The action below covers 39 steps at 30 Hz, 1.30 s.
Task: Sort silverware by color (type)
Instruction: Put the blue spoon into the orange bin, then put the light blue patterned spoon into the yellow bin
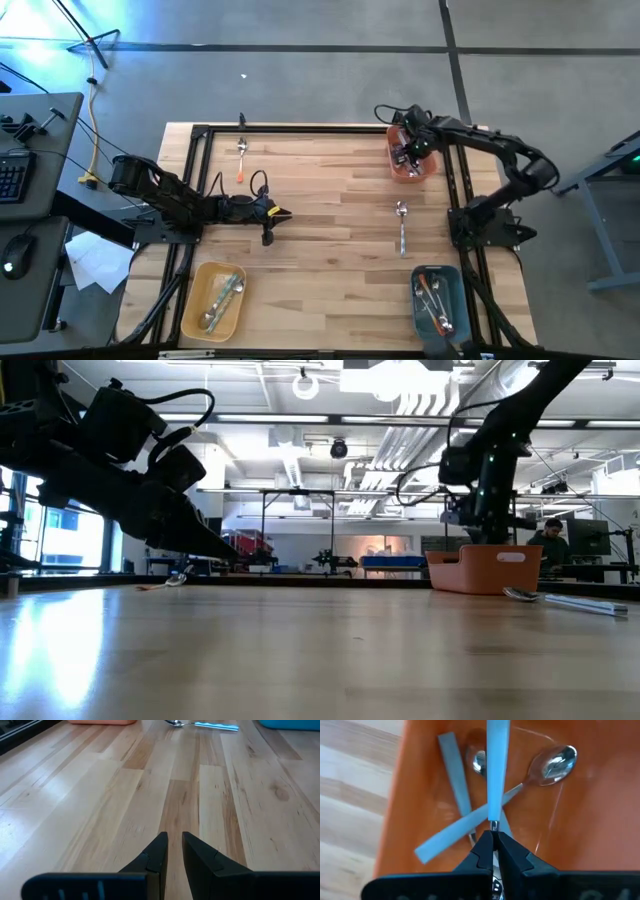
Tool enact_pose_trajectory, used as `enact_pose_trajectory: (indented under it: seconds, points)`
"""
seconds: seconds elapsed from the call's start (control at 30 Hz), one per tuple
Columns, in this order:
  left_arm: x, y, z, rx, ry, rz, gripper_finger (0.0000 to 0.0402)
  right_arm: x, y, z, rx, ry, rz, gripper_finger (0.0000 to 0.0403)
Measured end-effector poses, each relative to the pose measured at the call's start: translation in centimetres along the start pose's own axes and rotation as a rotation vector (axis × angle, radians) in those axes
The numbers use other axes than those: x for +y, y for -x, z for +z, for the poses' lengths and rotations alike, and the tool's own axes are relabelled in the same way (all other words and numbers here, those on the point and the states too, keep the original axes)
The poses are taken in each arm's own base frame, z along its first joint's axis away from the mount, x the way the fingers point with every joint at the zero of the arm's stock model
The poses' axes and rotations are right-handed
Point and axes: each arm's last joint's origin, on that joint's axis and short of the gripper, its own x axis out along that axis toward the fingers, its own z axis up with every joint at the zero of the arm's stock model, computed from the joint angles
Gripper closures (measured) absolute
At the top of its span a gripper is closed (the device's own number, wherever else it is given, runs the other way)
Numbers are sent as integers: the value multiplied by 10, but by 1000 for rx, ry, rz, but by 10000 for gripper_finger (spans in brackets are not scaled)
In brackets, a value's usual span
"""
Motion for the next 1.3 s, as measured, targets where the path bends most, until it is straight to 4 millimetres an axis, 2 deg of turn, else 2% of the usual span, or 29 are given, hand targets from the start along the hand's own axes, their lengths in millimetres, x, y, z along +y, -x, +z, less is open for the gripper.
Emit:
enact_pose_trajectory:
  seconds: [0.23,0.4,0.53,0.67,0.73,0.83,0.97,1.1,1.2,1.3]
  points:
    - [0,0,0,-1,0,10,355,-1,-15,1,48,-3,-18,395]
    - [0,0,0,1,8,-8,355,-1,-15,1,49,16,-21,345]
    - [-1,0,0,2,-1,-16,355,-2,-2,2,22,33,-18,301]
    - [-1,0,0,2,0,-16,355,0,32,-2,-5,86,-79,285]
    - [-1,0,0,3,6,-16,355,3,50,-12,-9,126,-74,295]
    - [-1,0,0,4,7,-16,355,14,75,-37,-33,164,-43,331]
    - [-1,0,0,4,6,-16,355,32,89,-83,-35,155,55,384]
    - [-1,0,0,4,15,-16,355,47,79,-127,-4,155,101,380]
    - [-1,0,0,4,15,-16,355,56,61,-151,12,145,132,345]
    - [-1,0,0,4,15,-16,355,69,45,-167,-2,120,197,304]
